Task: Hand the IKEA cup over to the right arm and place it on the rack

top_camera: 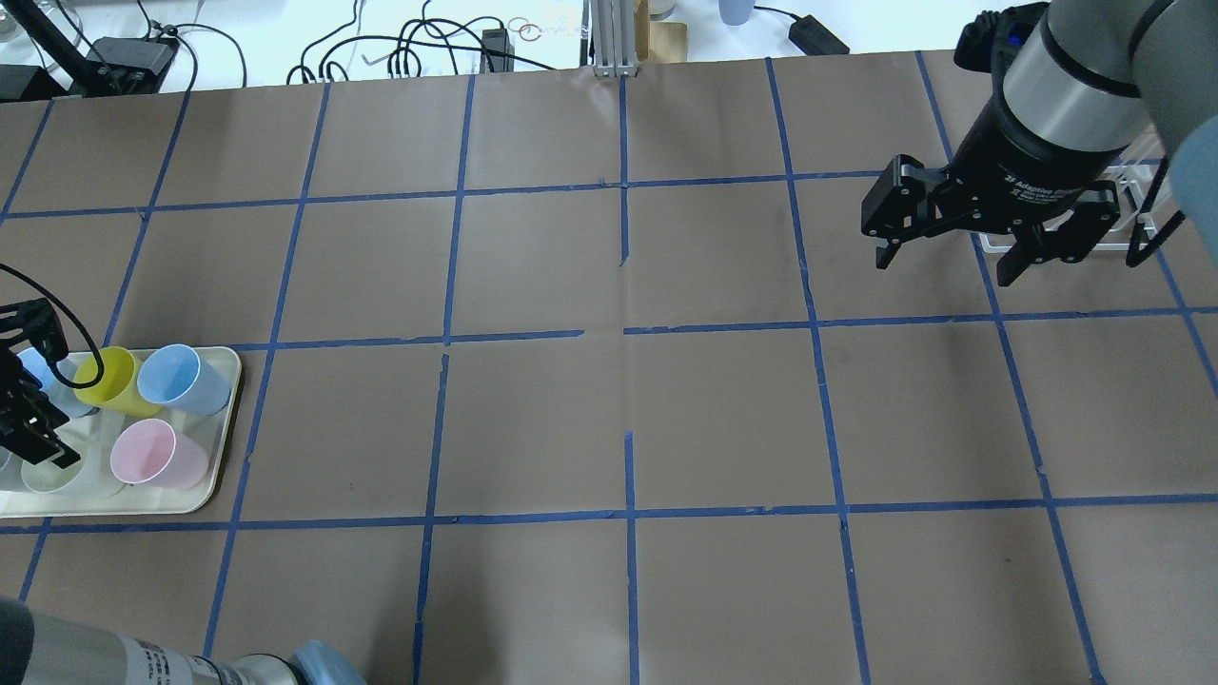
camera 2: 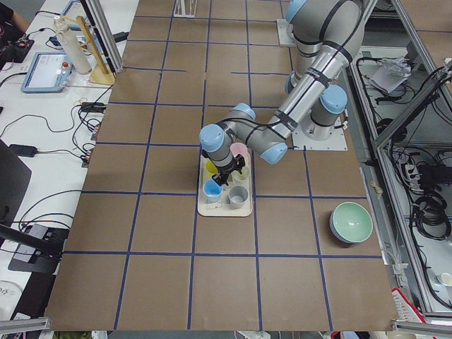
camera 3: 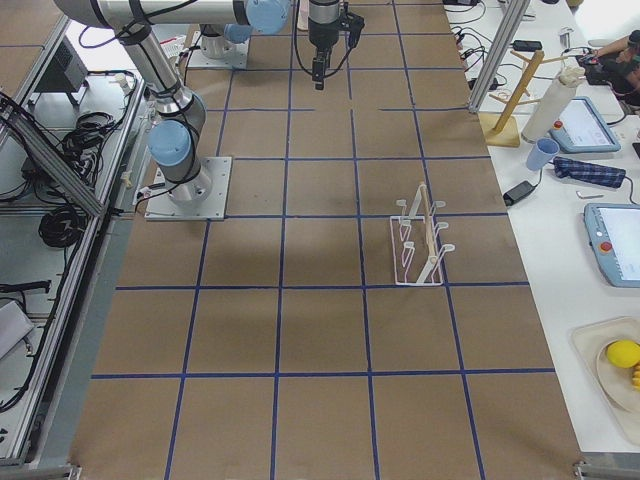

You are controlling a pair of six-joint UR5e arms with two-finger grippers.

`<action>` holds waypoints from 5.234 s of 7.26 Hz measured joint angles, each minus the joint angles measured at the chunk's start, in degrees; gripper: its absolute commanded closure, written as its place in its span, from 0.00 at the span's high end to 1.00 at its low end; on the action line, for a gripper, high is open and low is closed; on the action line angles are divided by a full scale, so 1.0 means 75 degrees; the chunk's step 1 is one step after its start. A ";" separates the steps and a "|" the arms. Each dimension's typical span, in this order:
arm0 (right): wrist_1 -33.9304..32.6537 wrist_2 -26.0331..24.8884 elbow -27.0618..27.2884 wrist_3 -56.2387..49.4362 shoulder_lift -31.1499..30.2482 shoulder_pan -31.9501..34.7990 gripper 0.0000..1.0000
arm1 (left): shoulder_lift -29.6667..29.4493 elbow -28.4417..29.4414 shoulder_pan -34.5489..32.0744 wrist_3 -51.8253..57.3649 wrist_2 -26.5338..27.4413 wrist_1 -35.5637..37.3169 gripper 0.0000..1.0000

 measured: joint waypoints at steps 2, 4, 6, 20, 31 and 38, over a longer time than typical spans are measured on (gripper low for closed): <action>0.0033 -0.0002 0.0003 0.0001 0.0008 0.0000 1.00 | -0.0023 -0.0001 0.0000 0.0004 0.0000 -0.0001 0.48; 0.0147 -0.0022 -0.0001 -0.0005 0.0016 0.0000 1.00 | -0.0021 -0.0001 0.0000 -0.0003 0.0008 -0.0004 0.22; 0.0191 -0.0015 0.0012 0.0006 0.0029 0.0000 1.00 | -0.0013 -0.0001 0.0000 -0.0026 0.0014 -0.0006 0.11; 0.0260 0.5230 0.0057 -0.0567 0.0010 -0.0049 1.00 | 0.2009 0.1525 -0.0236 -0.2653 -0.2360 -0.3983 0.00; 0.0798 1.0605 0.1416 -0.2833 0.0048 -0.0667 1.00 | 0.2797 0.1278 -0.3522 -0.6003 -1.0512 -0.9162 0.00; 0.1483 1.1434 0.1418 -0.2736 0.0195 -0.0412 1.00 | 0.2707 0.1187 -0.4938 -0.6017 -1.2520 -0.9438 0.00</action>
